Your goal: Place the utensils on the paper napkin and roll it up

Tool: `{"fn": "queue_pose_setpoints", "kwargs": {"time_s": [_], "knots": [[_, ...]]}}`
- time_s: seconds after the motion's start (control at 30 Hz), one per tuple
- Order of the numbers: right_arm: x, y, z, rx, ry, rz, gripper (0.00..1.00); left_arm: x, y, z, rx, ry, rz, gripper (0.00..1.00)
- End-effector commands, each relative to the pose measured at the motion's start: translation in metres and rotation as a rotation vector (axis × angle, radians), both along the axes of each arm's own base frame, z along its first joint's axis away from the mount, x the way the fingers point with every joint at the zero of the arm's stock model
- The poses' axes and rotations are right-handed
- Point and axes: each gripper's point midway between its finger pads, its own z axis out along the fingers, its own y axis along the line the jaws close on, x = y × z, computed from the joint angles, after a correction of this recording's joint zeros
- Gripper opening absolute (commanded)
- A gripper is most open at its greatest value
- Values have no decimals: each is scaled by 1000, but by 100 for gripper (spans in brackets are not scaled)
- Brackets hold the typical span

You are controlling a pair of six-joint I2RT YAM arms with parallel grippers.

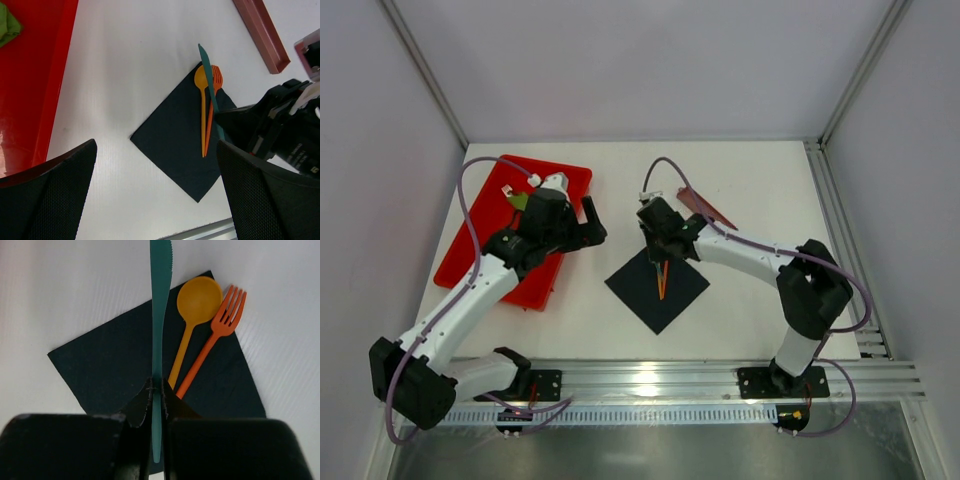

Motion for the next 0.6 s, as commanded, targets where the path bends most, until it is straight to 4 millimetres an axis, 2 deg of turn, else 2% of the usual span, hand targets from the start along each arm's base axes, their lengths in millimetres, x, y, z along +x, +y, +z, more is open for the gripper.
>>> {"fn": "queue_pose_setpoints", "kwargs": {"time_s": [0.0, 0.23, 0.43, 0.57], "knots": [[14, 4, 14, 90, -122, -234, 4, -2, 2, 16, -11, -59, -22, 100], [1, -2, -6, 75, -136, -340, 4, -11, 6, 6, -13, -50, -19, 100], [1, -6, -14, 48, -135, -369, 4, -11, 3, 0, -38, -36, -10, 100], [-4, -1, -17, 45, -127, -361, 4, -12, 3, -1, -40, -32, -5, 100]]}}
